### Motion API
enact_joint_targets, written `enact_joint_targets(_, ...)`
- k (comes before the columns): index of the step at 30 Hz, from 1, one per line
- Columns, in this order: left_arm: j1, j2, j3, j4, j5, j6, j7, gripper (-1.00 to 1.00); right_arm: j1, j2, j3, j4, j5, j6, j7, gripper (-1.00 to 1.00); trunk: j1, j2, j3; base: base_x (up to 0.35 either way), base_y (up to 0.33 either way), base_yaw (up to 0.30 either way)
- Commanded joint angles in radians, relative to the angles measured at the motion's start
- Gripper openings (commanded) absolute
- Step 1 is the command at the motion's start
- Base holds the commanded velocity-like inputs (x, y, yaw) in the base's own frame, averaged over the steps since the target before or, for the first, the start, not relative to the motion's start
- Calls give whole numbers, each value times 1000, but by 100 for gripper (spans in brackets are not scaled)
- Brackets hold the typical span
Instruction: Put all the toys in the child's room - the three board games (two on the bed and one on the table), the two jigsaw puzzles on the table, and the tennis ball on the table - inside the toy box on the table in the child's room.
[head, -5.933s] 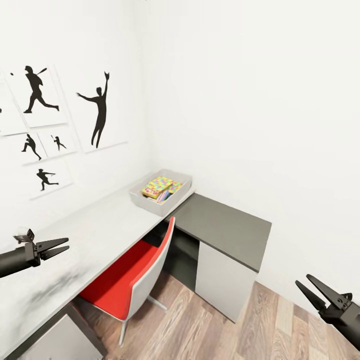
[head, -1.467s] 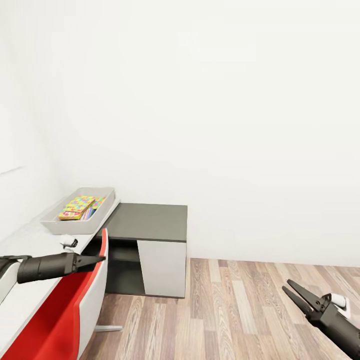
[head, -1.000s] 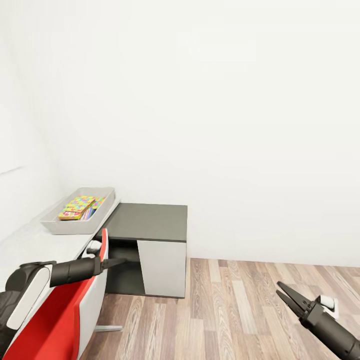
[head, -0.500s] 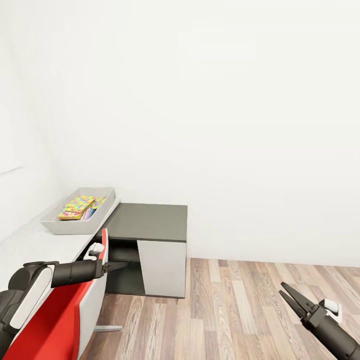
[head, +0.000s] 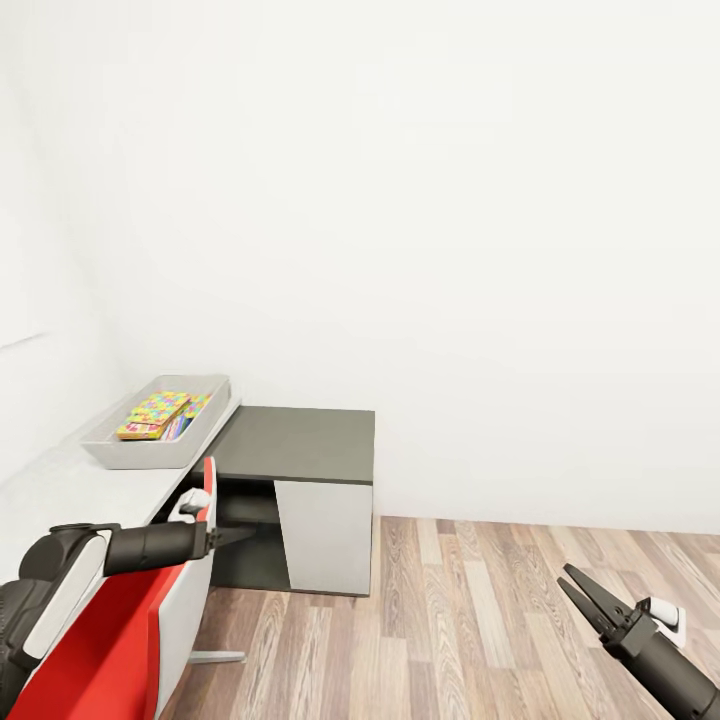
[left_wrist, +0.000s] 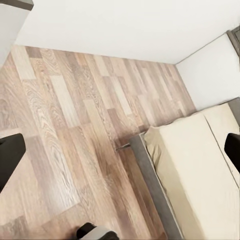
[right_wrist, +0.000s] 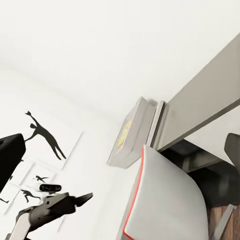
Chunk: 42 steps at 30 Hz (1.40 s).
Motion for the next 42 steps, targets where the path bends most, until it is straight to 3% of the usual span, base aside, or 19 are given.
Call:
enact_joint_targets(1,-1,0,-1,0,-2,3,2,100,0,-1,0,-1,-4,6,-1,100,1,-2,-2,0,0,0)
enact_joint_targets(13,-1,-18,-5,2,-6,4,70,100,-6,-5,3,43,-2,16,-59,100,1,-2,-2,0,0,0)
enact_joint_targets(14,-1,-19,-6,2,-6,4,134,100,-6,-5,3,44,-2,16,-88,100,1,-2,-2,0,0,0)
enact_joint_targets(17,-1,-26,-7,2,-6,4,160,100,-6,-5,4,46,-1,15,-96,100,1,-2,-2,0,0,0)
enact_joint_targets(42,-1,-63,-8,17,-7,5,286,100,-7,-5,10,47,-4,18,-261,100,1,-2,-2,0,0,0)
